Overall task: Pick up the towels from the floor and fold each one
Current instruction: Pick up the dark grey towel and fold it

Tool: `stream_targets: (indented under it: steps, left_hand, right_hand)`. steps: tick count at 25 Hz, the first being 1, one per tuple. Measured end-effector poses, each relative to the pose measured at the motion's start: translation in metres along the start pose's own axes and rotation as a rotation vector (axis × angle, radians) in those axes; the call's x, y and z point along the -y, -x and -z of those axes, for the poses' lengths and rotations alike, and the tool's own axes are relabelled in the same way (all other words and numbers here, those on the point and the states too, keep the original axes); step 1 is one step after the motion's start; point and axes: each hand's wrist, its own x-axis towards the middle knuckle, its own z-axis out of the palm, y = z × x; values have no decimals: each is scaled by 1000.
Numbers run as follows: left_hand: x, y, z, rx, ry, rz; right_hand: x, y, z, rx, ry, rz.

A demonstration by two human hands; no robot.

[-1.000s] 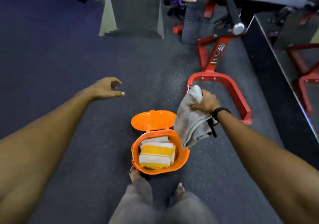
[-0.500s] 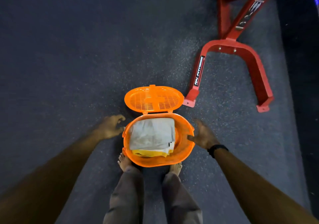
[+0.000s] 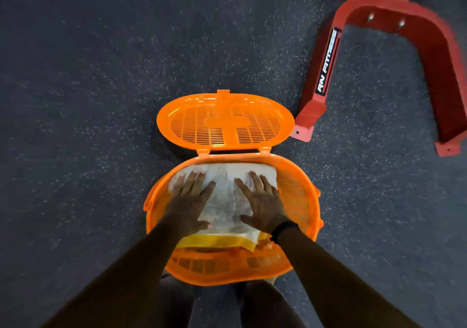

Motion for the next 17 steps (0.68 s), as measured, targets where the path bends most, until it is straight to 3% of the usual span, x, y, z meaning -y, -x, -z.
stream_targets:
  steps: [6, 10, 13, 17]
  left_hand:
    - [24, -42, -97, -88, 29, -10]
    - [27, -56, -112, -102, 33, 2]
    - [25, -42, -82, 2, 67, 36]
    - [15, -18, 9, 134, 123, 77]
  right_hand:
    - [-21, -60, -89, -168, 98, 65]
    - [-33, -76, -100, -160, 68, 90]
    - [-28, -57, -71, -73, -32, 87]
    - [-26, -7, 11, 10, -179, 83]
